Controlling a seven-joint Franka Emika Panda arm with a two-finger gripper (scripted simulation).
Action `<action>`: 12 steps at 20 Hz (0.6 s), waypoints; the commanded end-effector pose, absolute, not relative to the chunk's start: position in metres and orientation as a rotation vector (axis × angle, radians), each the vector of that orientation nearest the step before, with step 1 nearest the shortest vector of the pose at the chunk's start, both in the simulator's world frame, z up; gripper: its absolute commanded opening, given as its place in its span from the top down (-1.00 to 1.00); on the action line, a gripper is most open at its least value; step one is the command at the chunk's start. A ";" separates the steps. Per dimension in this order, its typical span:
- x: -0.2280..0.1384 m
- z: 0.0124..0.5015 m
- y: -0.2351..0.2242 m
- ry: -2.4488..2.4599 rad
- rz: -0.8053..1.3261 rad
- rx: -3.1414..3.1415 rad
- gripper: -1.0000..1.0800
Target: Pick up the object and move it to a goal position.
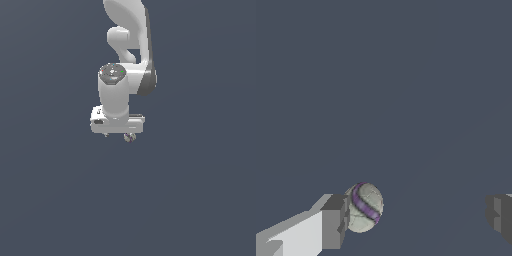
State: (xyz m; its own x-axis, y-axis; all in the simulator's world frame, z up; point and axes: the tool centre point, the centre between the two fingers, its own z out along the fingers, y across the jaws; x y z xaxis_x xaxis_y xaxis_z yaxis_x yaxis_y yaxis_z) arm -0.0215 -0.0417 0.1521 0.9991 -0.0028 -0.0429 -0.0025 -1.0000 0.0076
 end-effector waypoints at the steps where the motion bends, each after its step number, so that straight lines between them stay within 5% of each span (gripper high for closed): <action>1: -0.025 0.148 -0.039 0.047 -0.065 3.133 -0.92; 12: -0.053 0.119 -0.019 0.465 -0.040 3.102 -0.92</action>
